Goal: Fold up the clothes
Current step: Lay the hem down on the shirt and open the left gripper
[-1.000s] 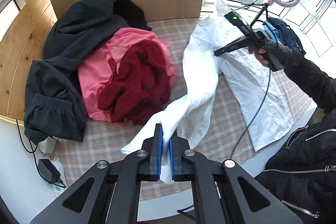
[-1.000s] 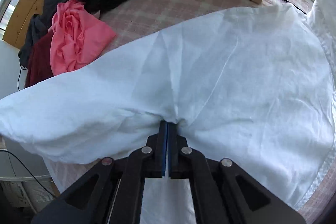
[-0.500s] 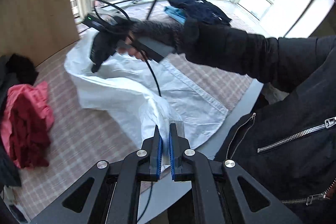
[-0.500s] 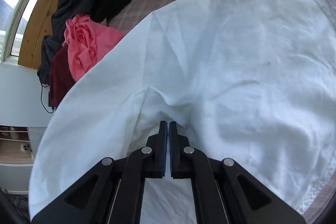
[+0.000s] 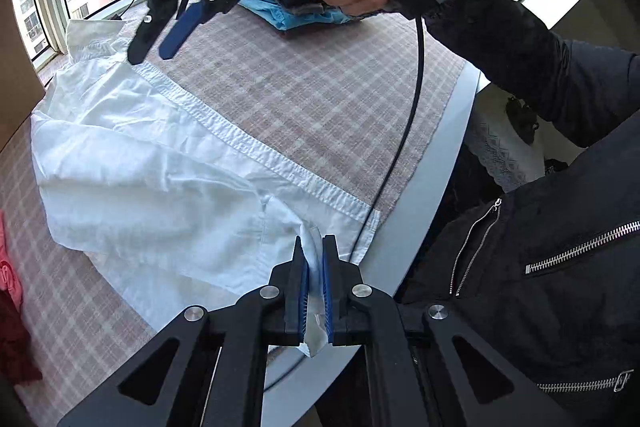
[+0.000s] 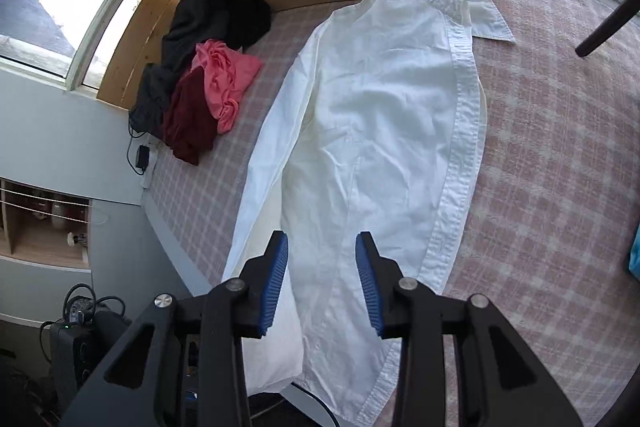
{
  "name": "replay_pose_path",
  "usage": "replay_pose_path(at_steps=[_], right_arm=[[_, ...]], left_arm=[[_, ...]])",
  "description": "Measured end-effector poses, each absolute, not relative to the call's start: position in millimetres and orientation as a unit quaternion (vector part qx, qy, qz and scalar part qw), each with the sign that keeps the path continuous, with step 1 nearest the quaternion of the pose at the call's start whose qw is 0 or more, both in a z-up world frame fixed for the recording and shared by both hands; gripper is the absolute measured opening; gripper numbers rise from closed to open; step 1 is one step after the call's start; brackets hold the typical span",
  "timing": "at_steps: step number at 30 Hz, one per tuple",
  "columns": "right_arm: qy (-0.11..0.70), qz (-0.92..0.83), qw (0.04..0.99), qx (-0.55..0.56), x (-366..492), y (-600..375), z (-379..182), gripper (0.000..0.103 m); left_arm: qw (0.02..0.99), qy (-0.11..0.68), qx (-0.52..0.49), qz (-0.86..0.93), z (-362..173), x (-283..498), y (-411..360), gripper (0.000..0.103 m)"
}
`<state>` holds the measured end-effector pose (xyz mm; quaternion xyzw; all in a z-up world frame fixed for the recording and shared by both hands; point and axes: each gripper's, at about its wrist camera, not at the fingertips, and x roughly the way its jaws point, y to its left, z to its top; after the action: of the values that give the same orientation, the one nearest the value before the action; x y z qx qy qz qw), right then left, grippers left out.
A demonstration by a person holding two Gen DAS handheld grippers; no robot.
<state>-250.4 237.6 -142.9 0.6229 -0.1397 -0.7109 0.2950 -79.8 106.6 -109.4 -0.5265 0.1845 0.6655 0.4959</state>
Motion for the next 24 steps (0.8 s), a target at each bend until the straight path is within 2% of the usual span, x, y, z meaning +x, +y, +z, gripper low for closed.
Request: replay_pose_path(at_steps=[1, 3, 6, 11, 13, 14, 15, 19, 20, 21, 23, 24], right_arm=[[-0.144, -0.713, 0.300, 0.617, -256, 234, -143, 0.037], [-0.148, -0.719, 0.306, 0.606, -272, 229, -144, 0.049], [-0.158, -0.713, 0.308, 0.610, -315, 212, -159, 0.050], [-0.130, -0.721, 0.284, 0.619, -373, 169, -195, 0.050], [-0.132, -0.706, 0.284, 0.635, -385, 154, -214, 0.050], [-0.133, -0.699, 0.285, 0.642, -388, 148, -222, 0.050], [-0.128, -0.697, 0.282, 0.647, -390, 143, -227, 0.050], [-0.109, -0.692, 0.274, 0.659, -390, 128, -243, 0.049], [-0.110, -0.690, 0.277, 0.660, -390, 127, -245, 0.045], [-0.113, -0.686, 0.281, 0.662, -390, 127, -247, 0.029], [-0.134, -0.677, 0.283, 0.666, -391, 133, -251, 0.010], [-0.141, -0.678, 0.280, 0.665, -392, 137, -252, 0.009]], left_arm=[[0.496, 0.192, -0.527, 0.663, -110, -78, 106, 0.006], [0.499, 0.222, -0.525, 0.653, -118, -68, 115, 0.006], [0.491, 0.262, -0.528, 0.642, -133, -58, 128, 0.006], [0.470, 0.267, -0.546, 0.641, -155, -63, 129, 0.007], [0.464, 0.259, -0.551, 0.643, -160, -65, 127, 0.015], [0.461, 0.256, -0.553, 0.646, -162, -66, 126, 0.024], [0.460, 0.252, -0.554, 0.647, -164, -66, 124, 0.028], [0.442, 0.233, -0.571, 0.651, -175, -64, 120, 0.033], [0.437, 0.228, -0.576, 0.652, -178, -63, 119, 0.034], [0.435, 0.224, -0.578, 0.653, -179, -60, 120, 0.036], [0.435, 0.231, -0.572, 0.656, -177, -50, 127, 0.040], [0.432, 0.241, -0.566, 0.659, -176, -45, 133, 0.046]])
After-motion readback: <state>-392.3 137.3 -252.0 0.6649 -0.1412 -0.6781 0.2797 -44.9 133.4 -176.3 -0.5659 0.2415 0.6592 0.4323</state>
